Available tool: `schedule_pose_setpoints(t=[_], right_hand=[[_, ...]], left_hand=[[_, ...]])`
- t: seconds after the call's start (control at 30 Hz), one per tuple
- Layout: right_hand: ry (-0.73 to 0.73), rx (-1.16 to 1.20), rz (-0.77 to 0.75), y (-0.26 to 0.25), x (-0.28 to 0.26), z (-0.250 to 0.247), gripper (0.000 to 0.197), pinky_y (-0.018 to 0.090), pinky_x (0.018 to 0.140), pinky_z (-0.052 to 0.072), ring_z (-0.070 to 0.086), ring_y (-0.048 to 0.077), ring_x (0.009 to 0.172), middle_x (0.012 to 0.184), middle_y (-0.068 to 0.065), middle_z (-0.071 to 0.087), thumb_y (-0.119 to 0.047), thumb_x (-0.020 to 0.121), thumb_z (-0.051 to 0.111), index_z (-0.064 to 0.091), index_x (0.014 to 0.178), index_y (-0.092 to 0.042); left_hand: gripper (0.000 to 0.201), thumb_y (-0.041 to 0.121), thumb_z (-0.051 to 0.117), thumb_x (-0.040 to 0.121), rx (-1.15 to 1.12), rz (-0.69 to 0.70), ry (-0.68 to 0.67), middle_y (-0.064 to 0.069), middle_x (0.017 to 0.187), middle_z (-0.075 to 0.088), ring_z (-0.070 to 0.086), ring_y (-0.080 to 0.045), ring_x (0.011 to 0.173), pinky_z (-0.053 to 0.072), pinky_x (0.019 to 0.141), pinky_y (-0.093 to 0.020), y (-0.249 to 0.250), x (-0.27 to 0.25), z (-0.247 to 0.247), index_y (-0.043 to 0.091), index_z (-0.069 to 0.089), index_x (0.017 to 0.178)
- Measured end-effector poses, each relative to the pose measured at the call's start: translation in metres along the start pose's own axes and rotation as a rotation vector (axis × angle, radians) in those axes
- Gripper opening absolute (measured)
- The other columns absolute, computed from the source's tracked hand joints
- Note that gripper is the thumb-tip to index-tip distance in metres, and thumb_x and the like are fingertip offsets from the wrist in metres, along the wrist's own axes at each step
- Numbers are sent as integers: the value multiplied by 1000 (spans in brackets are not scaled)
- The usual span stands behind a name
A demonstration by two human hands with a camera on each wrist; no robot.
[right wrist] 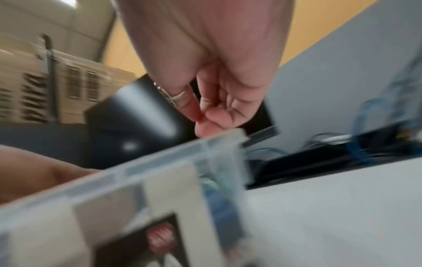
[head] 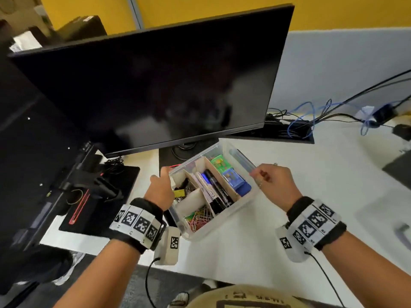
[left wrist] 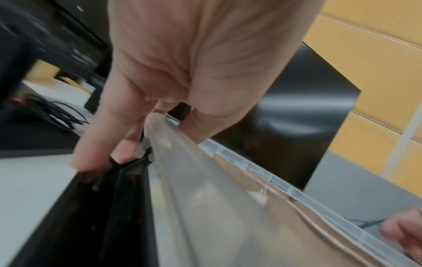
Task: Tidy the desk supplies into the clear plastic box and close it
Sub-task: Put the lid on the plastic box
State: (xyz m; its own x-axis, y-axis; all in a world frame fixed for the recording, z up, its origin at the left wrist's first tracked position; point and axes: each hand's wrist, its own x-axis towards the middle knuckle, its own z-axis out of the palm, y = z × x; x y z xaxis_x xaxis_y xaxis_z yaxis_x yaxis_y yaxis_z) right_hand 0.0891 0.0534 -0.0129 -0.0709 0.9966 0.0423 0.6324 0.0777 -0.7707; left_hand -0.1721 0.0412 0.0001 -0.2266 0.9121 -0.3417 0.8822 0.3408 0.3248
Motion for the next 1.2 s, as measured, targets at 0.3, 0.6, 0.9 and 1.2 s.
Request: schedule_pose_setpoints(t=[0.3,0.6,0.9,1.2], right_hand=[[258,-511,603,159,-92,-84,42,38,108,31,42,36,124,129,23,51,-25,87,56,52,123,-5],[-75,-906,612,190,-121,-110,39,31,98,41,50,28,118,126,10,55,-1,88,43,39,127,-7],[252,-926,524,141,-106,-150,26,34,47,50,64,33,60,73,17,67,2,71,70,59,94,-1],[717,-905,15,54,-67,-196,46,41,84,39,63,30,78,87,10,68,10,66,59,59,107,-10]], left_hand=[[57,-8,35,90,60,235,-92,-28,131,36,53,-45,110,44,89,-41,127,12,50,12,25,142],[71,-3,36,93,227,384,-140,-31,139,33,51,-39,114,46,90,-37,217,35,85,19,2,151],[77,-5,39,91,376,532,-142,-32,138,38,46,-36,123,45,92,-33,226,53,78,19,-3,150],[100,37,69,80,1,814,-170,-6,160,1,7,-27,147,18,118,-43,244,11,50,32,-2,149]])
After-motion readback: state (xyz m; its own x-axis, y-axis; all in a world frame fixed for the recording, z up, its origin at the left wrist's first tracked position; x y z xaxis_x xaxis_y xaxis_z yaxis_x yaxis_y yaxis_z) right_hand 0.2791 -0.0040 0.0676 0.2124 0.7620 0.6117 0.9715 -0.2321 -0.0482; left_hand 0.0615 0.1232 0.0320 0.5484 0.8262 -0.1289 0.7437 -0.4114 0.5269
